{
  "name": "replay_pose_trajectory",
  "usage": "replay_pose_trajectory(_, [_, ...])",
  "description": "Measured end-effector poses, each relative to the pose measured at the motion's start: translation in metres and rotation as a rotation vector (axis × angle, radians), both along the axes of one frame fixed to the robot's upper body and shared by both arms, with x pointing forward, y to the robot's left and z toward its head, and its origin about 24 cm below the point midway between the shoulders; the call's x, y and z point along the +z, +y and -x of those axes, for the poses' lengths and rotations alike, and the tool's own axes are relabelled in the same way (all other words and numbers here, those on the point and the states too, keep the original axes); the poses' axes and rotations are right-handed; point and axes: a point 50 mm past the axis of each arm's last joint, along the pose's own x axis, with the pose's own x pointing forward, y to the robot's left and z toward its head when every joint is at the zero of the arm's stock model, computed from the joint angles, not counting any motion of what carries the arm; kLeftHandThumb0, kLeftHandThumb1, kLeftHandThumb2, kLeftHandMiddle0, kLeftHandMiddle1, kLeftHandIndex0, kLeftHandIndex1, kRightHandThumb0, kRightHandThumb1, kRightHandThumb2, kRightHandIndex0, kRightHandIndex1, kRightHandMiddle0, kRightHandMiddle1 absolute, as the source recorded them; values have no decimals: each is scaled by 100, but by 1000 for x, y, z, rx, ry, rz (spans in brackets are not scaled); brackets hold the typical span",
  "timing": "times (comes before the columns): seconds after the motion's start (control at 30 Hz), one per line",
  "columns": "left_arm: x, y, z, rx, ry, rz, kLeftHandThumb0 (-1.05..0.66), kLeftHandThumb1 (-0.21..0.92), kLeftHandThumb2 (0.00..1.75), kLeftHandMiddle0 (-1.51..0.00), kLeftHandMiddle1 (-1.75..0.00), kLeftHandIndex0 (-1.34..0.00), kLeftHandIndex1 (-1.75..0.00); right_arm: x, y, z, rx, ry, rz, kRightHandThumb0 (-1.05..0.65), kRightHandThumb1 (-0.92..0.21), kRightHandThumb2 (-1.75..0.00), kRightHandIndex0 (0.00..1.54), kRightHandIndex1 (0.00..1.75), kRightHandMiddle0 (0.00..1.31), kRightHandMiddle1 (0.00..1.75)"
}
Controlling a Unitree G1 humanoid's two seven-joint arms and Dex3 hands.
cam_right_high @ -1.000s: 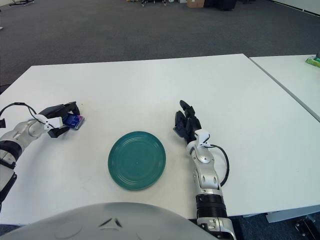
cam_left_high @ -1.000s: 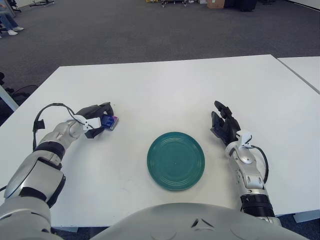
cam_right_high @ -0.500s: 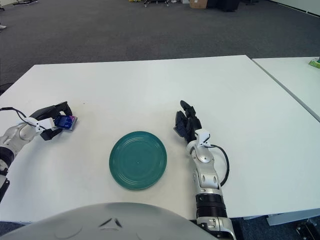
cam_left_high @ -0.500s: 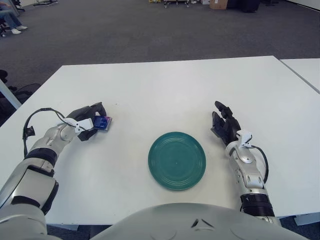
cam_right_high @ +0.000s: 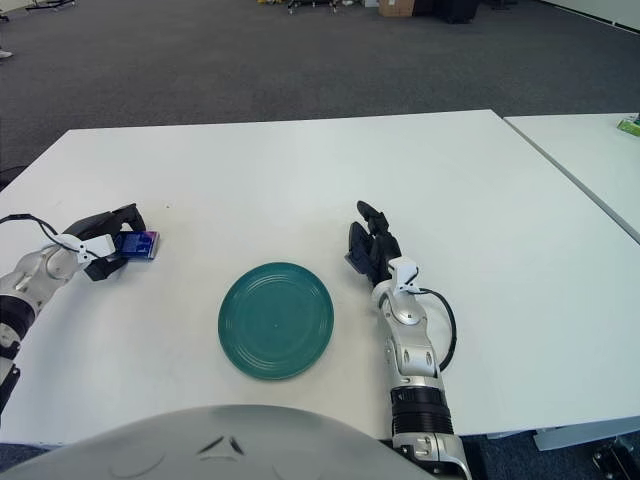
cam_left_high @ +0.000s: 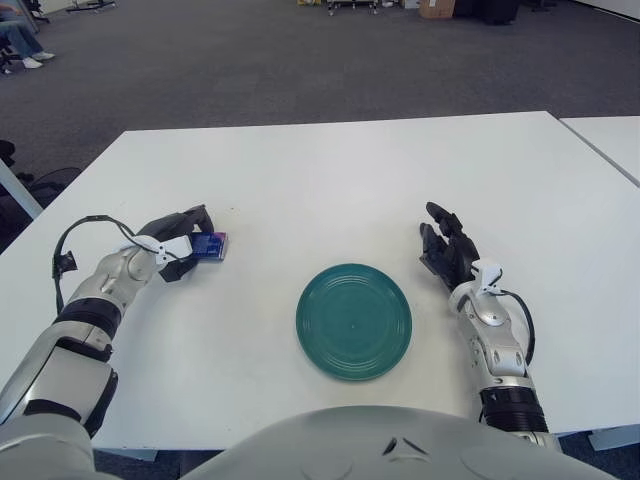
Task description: Put the gum into the plate.
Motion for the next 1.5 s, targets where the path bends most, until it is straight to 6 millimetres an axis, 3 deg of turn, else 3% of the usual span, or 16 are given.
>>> replay_pose_trajectory(0.4, [15, 1, 4, -90, -5, 6, 0, 31, 133, -60, -174, -40, -175, 1, 0, 0, -3, -3, -2, -68, -92, -83, 23, 1, 0, 49])
replay_pose_trajectory(0.77, [64, -20, 5, -187, -144, 37, 0, 29, 135, -63, -171, -42, -175, 1, 0, -1, 0, -5, -2, -69, -92, -82, 22, 0, 0, 47])
replay_pose_trajectory(1.03, [103, -38, 3, -244, -258, 74, 0, 20, 145, -68, -173, -49, -175, -2, 1, -2, 10, 5, -15, -69, -92, -83, 21, 0, 0, 47])
replay_pose_trajectory(1.5, [136, -59, 9, -350, -324, 93, 0, 17, 148, -70, -173, -51, -175, -1, 1, -1, 7, -6, -19, -69, -92, -84, 24, 1, 0, 47])
